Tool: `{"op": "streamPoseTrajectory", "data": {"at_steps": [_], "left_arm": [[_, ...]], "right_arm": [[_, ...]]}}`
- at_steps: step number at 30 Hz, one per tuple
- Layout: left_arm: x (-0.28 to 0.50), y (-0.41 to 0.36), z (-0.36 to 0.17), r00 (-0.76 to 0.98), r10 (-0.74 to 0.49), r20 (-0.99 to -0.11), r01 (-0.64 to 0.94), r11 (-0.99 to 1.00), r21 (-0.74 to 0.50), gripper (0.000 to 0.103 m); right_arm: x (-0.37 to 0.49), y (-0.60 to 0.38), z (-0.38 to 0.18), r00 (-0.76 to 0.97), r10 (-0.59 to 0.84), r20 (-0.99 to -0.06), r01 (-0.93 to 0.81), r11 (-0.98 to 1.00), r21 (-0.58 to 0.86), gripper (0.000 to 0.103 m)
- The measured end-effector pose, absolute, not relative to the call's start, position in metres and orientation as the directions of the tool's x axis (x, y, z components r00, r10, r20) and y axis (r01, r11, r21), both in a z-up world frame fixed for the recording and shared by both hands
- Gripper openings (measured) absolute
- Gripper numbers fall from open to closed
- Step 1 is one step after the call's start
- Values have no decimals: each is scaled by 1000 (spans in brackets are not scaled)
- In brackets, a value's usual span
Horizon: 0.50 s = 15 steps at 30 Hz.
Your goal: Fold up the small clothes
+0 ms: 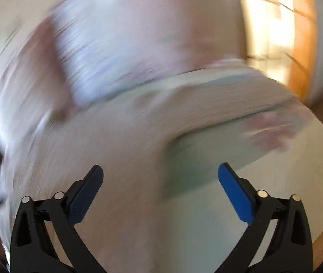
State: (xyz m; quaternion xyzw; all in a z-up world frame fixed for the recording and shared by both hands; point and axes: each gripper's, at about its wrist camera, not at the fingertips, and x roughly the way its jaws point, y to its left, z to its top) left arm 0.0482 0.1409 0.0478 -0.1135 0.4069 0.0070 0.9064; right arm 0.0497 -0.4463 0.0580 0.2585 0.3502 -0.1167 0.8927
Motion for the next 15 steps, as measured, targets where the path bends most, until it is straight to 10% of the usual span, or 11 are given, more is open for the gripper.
{"op": "streamPoseTrajectory", "data": {"at_steps": [4,15], "left_arm": [[67,210,45,736,-106,-669,-197,911,-362,101],[107,299,27,684,78,-726,-375,890,-258,101]], "right_arm": [[78,-574,28,680,-76,-729,620,591,516,51],[126,-665,-9,622,-160,-766,754,384,533,8]]}}
